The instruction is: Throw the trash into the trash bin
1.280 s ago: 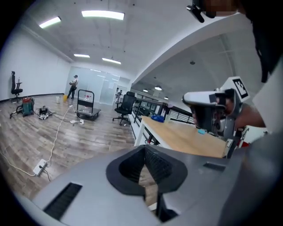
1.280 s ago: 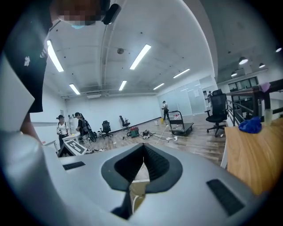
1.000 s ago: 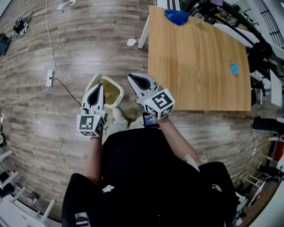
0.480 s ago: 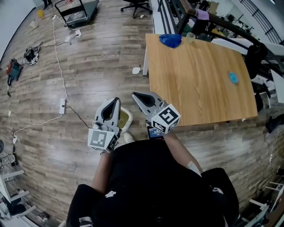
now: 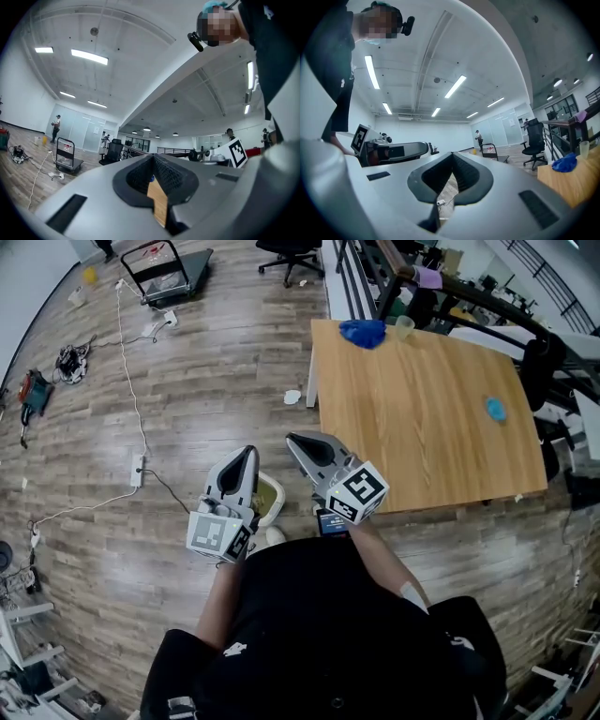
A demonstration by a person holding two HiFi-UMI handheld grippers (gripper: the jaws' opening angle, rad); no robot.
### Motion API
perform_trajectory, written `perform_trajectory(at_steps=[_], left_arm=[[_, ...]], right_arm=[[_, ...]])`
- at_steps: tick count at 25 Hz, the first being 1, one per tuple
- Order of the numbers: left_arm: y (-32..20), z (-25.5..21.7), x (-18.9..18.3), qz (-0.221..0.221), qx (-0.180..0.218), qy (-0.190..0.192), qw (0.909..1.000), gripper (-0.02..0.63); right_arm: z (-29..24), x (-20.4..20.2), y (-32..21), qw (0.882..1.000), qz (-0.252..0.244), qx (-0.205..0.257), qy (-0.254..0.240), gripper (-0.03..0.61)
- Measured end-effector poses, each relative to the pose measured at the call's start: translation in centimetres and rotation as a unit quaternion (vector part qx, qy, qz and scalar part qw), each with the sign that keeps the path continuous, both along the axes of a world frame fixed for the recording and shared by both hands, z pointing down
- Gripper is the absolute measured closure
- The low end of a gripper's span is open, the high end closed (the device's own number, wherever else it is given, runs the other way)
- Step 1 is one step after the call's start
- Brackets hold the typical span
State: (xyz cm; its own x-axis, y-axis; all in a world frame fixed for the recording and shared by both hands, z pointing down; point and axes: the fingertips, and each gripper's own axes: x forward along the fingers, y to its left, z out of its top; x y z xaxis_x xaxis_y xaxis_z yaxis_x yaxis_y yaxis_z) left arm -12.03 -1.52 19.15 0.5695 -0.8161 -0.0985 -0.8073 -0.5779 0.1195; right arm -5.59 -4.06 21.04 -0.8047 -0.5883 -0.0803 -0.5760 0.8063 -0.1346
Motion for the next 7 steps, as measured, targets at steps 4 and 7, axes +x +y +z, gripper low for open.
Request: perform_trajectory(at_steps=[4,7], left_arm=[[-0.16,0.07,-0.06,0.001,-0.005,0.004,1.0000,0.607],[-0.28,0.14,-0.22,-0.003,-0.008,0.008,0.9999,0.607]], right_arm=[[-0.44,0.03,-0.20,1.000,0.001,-0.002,-0.008,0.581],[-0.46,-0.04,-0.21,1.000,0.000,-0.007,-0.015,0.581]])
